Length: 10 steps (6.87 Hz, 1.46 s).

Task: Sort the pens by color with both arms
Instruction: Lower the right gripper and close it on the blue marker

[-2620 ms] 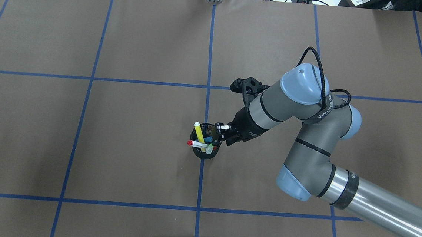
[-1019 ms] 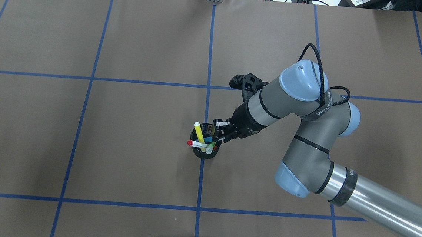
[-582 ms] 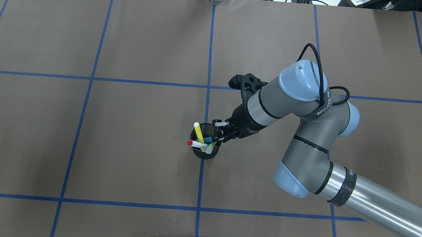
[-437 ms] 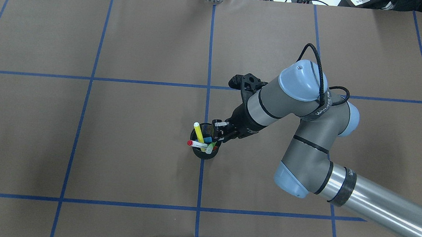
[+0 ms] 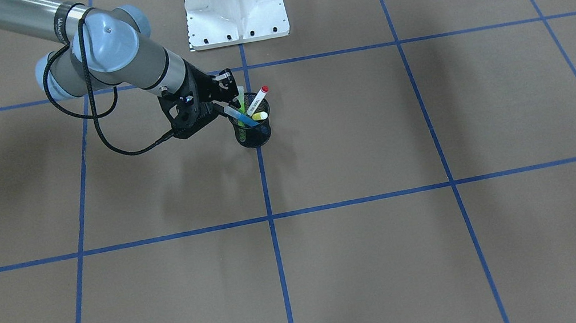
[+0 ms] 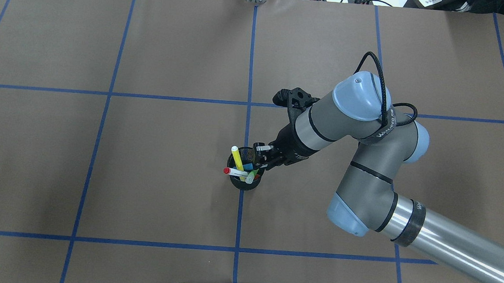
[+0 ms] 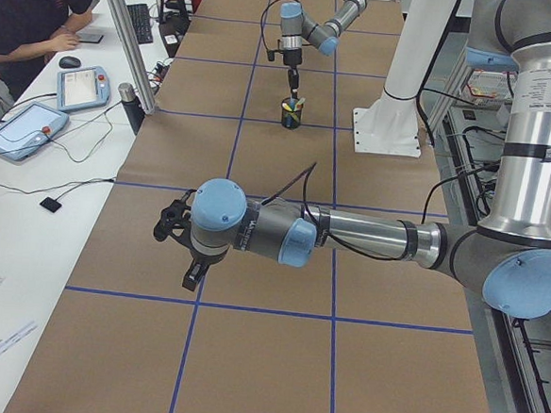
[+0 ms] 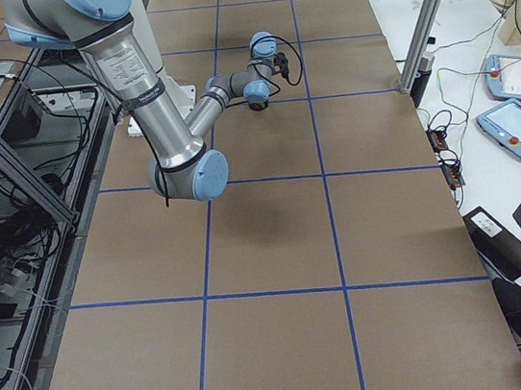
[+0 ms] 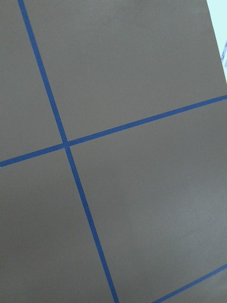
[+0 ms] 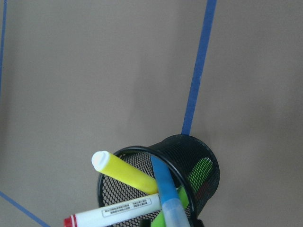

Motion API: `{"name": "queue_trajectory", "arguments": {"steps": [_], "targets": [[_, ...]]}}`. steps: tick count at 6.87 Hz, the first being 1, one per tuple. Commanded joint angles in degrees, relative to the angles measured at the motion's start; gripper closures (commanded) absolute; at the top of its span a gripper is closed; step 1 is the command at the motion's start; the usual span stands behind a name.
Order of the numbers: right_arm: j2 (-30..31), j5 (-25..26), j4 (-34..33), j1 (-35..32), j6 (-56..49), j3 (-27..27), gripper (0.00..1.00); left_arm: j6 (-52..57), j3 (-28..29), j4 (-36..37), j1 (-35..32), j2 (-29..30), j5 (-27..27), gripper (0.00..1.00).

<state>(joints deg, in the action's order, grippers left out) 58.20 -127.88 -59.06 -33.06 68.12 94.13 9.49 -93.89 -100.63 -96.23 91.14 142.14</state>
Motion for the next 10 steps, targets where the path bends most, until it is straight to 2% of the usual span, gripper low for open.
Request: {"name": "queue_trajectory", "arguments": {"steps": [1,6,8,10], "targets": [[-0.01,0.09,0.0,-0.08,-0.09,0.0,0.6,0.0,-0.15,0.0,0.08,-0.09,-0.02,0.0],[-0.72,0.09,0.0,-0.51,-0.09,-0.09,0.6,0.0,-0.15,0.0,0.08,-0.09,-0.02,0.0],[-0.72,0.18,0.0,-0.52,-0.18,-0.26,0.62,0.0,-0.15,0.0,-0.01,-0.09,-0.02,0.0],[-0.72,0.18,0.0,-0.52,-0.18,-0.61,0.68,0.0,-0.15,0.0,0.08,-0.09,0.06,0.0]]}}
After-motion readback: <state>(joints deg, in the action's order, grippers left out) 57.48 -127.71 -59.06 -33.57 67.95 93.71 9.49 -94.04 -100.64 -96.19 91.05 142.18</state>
